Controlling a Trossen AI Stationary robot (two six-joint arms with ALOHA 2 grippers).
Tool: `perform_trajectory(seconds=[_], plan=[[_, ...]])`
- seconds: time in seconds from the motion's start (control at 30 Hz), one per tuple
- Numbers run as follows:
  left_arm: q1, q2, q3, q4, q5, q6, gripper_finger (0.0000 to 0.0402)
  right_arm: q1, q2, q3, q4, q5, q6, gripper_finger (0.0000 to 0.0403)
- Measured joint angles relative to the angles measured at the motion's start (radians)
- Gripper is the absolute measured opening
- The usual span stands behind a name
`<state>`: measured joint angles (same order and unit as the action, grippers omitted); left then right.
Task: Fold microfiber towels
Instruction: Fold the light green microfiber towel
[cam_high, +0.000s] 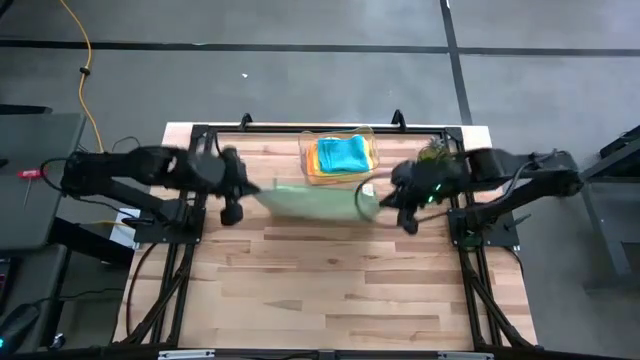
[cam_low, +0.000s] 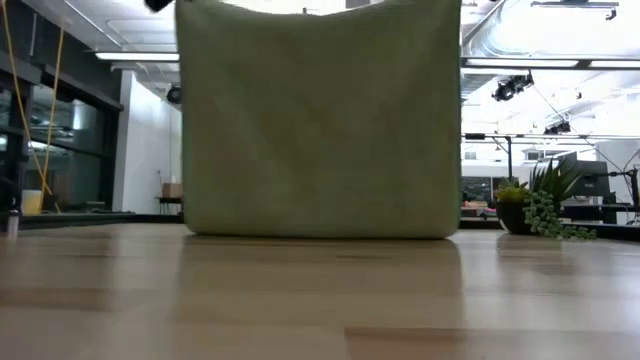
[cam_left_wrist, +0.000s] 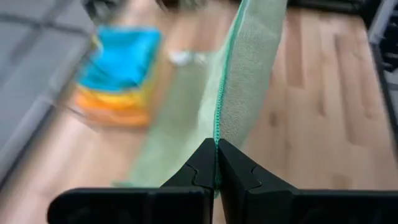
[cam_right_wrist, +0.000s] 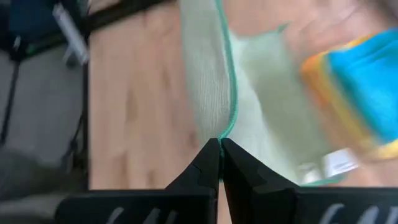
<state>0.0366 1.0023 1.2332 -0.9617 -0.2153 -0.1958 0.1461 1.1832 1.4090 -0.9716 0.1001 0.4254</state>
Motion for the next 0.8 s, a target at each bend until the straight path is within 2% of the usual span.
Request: perform_trajectory(seconds=[0.17,0.33,0.47,0.6,0.67,0.8], plan=[[-0.184,0.004,-0.172,0.088,-0.001,-0.260,0.0000,0.127,0.101,0.000,-0.013,-0.070,0.096,0.0000],[-0.338,0.015,-0.366,0.332,-0.045,-0.519,0.0000,0.229,0.233,0.000,-0.112,-0.091,0.190,0.0000],[-0.414,0.059,-0.488,0.521,-0.095,-0.698,0.0000,0.273,0.330,-0.001,-0.129,-0.096,0.240,0.0000],[-0.463,0.138,-0.545,0.606,-0.100,-0.811,0.0000,0.289,0.409,-0.003,-0.132,-0.125,0.273,0.0000],[-0.479,0.178,-0.546,0.623,-0.102,-0.849,0.0000,0.294,0.431,-0.039,-0.095,-0.184,0.292,0.0000],[-0.505,0.238,-0.546,0.673,-0.087,-0.894,0.0000,0.314,0.430,-0.211,0.143,-0.333,0.370,0.0000]])
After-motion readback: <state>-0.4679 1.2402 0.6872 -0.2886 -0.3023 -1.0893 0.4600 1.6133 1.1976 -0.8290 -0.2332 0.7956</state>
